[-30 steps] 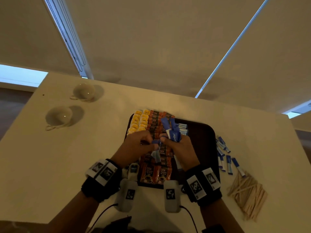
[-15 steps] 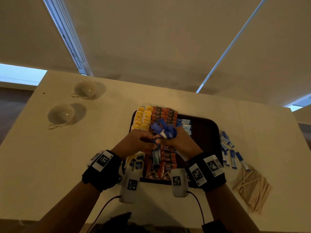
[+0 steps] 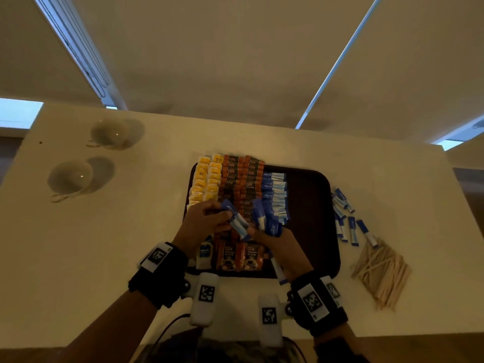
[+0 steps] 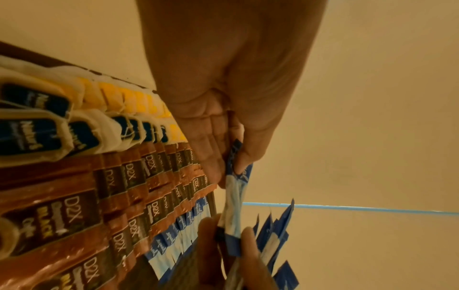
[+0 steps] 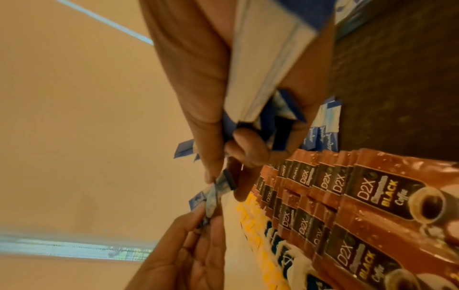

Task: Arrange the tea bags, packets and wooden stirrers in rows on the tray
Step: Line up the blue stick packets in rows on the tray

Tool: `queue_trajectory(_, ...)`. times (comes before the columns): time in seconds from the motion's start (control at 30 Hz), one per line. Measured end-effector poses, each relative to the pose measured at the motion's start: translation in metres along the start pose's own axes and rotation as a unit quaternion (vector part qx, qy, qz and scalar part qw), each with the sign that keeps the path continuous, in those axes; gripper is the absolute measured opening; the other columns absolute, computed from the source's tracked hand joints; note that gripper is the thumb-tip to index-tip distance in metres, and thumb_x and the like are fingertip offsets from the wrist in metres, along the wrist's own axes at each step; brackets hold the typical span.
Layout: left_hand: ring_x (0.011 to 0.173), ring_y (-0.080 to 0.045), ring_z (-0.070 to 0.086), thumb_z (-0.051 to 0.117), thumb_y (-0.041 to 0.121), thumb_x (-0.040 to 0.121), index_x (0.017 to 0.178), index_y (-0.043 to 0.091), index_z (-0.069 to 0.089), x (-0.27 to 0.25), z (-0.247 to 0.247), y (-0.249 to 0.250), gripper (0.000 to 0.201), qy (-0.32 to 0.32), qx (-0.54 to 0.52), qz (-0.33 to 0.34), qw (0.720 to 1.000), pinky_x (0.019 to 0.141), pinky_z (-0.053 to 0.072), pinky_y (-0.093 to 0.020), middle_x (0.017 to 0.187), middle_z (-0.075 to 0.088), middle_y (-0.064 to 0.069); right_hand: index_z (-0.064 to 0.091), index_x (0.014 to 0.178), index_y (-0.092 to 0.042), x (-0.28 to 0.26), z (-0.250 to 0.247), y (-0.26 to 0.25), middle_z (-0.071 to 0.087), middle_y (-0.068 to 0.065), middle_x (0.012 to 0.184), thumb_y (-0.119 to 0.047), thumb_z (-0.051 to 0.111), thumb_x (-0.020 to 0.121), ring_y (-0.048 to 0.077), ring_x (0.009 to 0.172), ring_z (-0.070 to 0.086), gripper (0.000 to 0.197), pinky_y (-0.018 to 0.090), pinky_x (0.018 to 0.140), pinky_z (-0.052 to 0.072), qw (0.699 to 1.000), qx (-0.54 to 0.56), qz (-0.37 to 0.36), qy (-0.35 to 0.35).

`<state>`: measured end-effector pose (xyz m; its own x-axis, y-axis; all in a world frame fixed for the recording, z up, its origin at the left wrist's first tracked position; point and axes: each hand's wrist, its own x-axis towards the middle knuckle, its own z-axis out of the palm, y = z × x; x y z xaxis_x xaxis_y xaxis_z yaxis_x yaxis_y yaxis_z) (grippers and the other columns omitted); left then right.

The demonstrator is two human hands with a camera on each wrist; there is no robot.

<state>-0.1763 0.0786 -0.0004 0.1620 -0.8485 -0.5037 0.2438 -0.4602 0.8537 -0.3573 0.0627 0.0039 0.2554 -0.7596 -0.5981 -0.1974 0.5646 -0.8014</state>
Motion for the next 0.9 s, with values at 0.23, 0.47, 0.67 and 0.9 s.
queue_trajectory(0.23, 0.073, -0.010, 0.070, 0.059, 0.001, 0.088, 0.092, -0.001, 0.062, 0.001, 0.035, -0.015, 0.005, 0.019, -0.010, -0.010, 1.000, 0.062, 0.055, -0.019, 0.091, 0.067, -0.010, 0.064, 0.093, -0.010, -0.004, -0.029, 0.012, 0.055, -0.004, 0.064, -0.012, 0.069, 0.084, 0.001, 0.047, 0.048, 0.011, 0.016, 0.044, 0.039, 0.997, 0.063, 0.023, 0.042)
queue_trajectory(0.47, 0.087, -0.021, 0.068, 0.059, 0.002, 0.088, 0.098, -0.001, 0.061, -0.001, 0.077, -0.029, 0.011, 0.005, 0.001, -0.057, 0.998, 0.068, 0.058, -0.023, 0.097, 0.067, -0.013, 0.061, 0.086, -0.007, -0.002, -0.062, 0.034, 0.050, 0.015, 0.080, -0.007, 0.068, 0.083, 0.006, 0.047, 0.041, 0.008, 0.017, 0.042, 0.036, 0.983, 0.125, 0.072, 0.112)
queue_trajectory(0.67, 0.088, -0.022, 0.066, 0.062, 0.010, 0.088, 0.102, 0.005, 0.065, -0.002, 0.085, -0.035, 0.015, -0.006, 0.101, -0.058, 0.993, 0.064, 0.056, -0.019, 0.096, 0.068, -0.011, 0.061, 0.078, -0.009, 0.011, -0.103, 0.040, 0.053, 0.004, 0.067, -0.003, 0.070, 0.081, 0.006, 0.044, 0.042, 0.011, 0.017, 0.040, 0.036, 0.983, 0.098, 0.104, 0.111)
queue_trajectory(0.9, 0.077, -0.016, 0.063, 0.063, 0.013, 0.087, 0.105, 0.008, 0.065, -0.014, 0.064, -0.041, 0.019, 0.075, 0.123, -0.036, 0.989, 0.055, 0.051, -0.017, 0.095, 0.068, -0.009, 0.056, 0.072, -0.006, 0.060, -0.132, 0.043, 0.047, 0.010, 0.064, -0.008, 0.076, 0.077, 0.019, 0.053, 0.043, 0.021, 0.029, 0.049, 0.039, 0.976, -0.087, 0.187, 0.068)
